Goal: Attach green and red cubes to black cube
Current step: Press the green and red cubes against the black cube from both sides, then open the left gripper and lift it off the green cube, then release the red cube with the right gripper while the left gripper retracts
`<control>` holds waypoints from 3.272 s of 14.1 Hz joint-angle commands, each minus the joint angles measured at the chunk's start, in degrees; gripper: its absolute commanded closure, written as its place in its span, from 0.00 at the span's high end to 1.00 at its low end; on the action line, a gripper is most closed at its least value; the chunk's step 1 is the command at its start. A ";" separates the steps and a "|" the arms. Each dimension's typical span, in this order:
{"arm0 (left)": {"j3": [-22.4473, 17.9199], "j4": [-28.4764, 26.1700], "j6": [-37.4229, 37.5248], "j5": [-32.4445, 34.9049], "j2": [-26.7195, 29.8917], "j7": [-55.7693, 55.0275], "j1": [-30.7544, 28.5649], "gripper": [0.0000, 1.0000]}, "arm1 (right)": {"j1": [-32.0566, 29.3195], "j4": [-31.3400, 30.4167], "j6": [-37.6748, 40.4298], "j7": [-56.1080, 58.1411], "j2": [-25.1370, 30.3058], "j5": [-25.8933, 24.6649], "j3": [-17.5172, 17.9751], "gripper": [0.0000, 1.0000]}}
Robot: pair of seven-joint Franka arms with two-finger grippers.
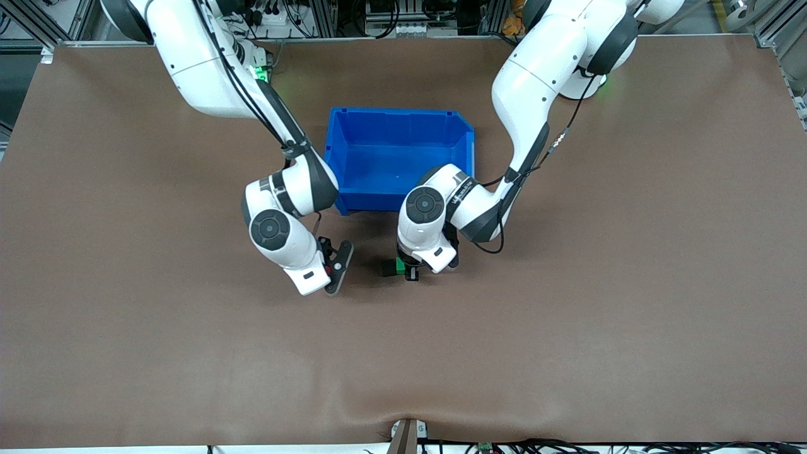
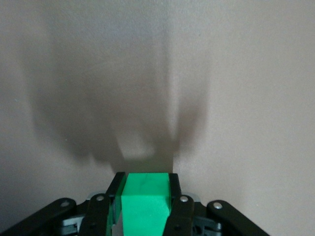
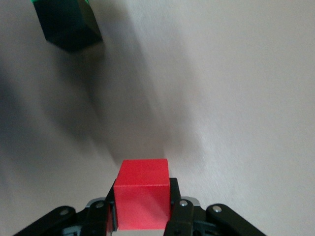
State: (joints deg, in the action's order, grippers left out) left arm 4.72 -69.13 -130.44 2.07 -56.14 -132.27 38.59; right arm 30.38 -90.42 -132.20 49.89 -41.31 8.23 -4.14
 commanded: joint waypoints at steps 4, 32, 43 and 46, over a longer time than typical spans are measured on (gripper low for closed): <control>-0.59 3.13 1.15 -1.37 -1.96 -0.62 0.96 0.00 | 1.43 4.63 0.45 -1.81 -3.77 0.65 -0.60 0.00; -1.21 2.51 22.41 -2.16 20.61 25.73 -5.63 1.00 | 7.41 5.25 0.10 -3.31 -5.10 0.04 -0.69 0.00; -1.03 1.72 45.88 -2.16 41.71 61.78 -20.30 1.00 | 8.20 4.55 -0.96 -3.31 -5.63 -0.05 -0.69 1.00; -1.21 1.72 48.95 -1.90 44.62 68.53 -22.15 1.00 | 7.42 4.46 -0.34 -2.96 -4.58 -0.14 -1.04 1.00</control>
State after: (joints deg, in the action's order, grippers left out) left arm 3.43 -64.97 -82.64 0.72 -13.98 -67.22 17.13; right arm 37.91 -86.34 -133.06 46.80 -46.57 8.15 -4.48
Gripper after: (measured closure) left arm 0.000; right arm 0.004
